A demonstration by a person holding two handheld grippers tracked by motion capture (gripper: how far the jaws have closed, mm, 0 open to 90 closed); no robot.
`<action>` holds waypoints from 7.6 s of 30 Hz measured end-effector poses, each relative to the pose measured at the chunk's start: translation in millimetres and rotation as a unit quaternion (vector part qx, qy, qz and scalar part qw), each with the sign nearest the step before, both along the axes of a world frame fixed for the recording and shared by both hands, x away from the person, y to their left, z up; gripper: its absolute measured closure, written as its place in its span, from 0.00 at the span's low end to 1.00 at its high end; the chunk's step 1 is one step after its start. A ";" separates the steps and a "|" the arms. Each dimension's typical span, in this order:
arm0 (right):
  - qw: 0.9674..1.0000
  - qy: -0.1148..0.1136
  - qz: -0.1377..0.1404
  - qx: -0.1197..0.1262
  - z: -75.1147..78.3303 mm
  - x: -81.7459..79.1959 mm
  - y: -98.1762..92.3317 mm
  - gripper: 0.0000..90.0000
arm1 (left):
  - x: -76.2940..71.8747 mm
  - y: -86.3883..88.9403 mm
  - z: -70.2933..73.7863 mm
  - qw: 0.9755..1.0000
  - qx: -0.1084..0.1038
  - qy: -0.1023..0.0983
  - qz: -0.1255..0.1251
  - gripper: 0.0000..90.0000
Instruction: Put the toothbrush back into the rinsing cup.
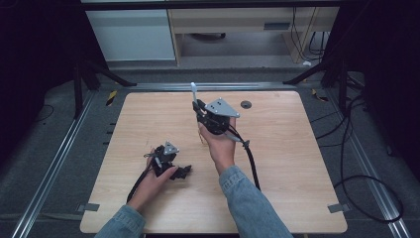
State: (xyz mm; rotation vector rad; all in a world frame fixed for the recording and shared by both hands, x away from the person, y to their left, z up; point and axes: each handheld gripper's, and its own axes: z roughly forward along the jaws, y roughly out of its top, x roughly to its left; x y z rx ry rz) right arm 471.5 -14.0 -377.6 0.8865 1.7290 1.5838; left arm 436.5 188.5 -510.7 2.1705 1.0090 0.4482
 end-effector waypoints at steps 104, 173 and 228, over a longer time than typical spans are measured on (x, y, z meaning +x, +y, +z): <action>1.000 0.012 -0.018 -0.013 -85.4 5.2 -3.0 0.88 | -0.1 0.1 0.2 1.000 0.001 0.002 -0.002 0.00; 0.999 0.003 0.003 -0.051 -94.3 1.8 1.5 0.78 | -0.1 -0.1 0.3 1.000 0.002 0.002 -0.002 0.00; 0.970 0.160 -0.082 -0.165 -27.6 -18.6 -114.0 0.08 | -0.3 -0.3 0.2 1.000 0.002 0.001 -0.002 0.00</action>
